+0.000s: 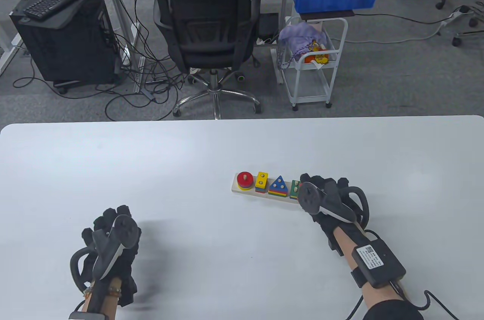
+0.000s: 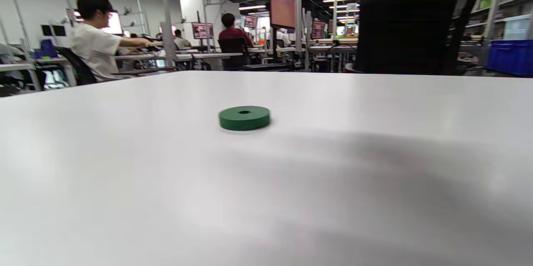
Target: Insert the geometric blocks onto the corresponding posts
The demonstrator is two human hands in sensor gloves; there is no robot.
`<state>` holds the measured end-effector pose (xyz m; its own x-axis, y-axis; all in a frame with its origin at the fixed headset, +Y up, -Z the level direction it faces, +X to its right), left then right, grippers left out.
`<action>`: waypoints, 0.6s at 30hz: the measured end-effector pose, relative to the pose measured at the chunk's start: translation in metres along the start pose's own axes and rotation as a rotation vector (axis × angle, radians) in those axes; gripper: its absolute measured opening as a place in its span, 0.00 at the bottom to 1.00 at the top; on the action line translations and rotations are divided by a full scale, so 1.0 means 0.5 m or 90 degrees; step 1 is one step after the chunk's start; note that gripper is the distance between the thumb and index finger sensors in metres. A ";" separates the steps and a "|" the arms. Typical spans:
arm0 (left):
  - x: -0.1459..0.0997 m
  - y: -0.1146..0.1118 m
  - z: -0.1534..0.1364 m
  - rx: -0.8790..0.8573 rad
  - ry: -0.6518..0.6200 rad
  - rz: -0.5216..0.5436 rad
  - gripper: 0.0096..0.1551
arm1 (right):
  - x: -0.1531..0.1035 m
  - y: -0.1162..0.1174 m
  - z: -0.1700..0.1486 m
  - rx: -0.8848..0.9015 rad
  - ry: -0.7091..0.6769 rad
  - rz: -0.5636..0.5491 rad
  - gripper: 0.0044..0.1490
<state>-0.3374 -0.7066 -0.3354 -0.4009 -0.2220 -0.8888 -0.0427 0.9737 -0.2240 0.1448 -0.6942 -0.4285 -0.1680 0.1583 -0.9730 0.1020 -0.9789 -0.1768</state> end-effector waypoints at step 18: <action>0.074 -0.062 -0.101 -0.063 0.077 -0.098 0.41 | 0.071 0.095 -0.009 0.018 0.071 0.078 0.46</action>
<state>-0.3974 -0.7426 -0.3412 -0.4888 -0.3671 -0.7914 -0.1990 0.9301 -0.3086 0.1482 -0.7346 -0.4723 -0.0466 0.0492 -0.9977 0.0872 -0.9948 -0.0531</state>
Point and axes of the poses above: the tracker on the back of each hand, its own z axis roughly to the thumb side, its own x axis roughly from the wrist to the fingertips, y = z × x, the point moved 4 cm from there along x, roughly from the wrist to the fingertips, and after that the axes turned 11 degrees about -z, right-handed, at the moved point
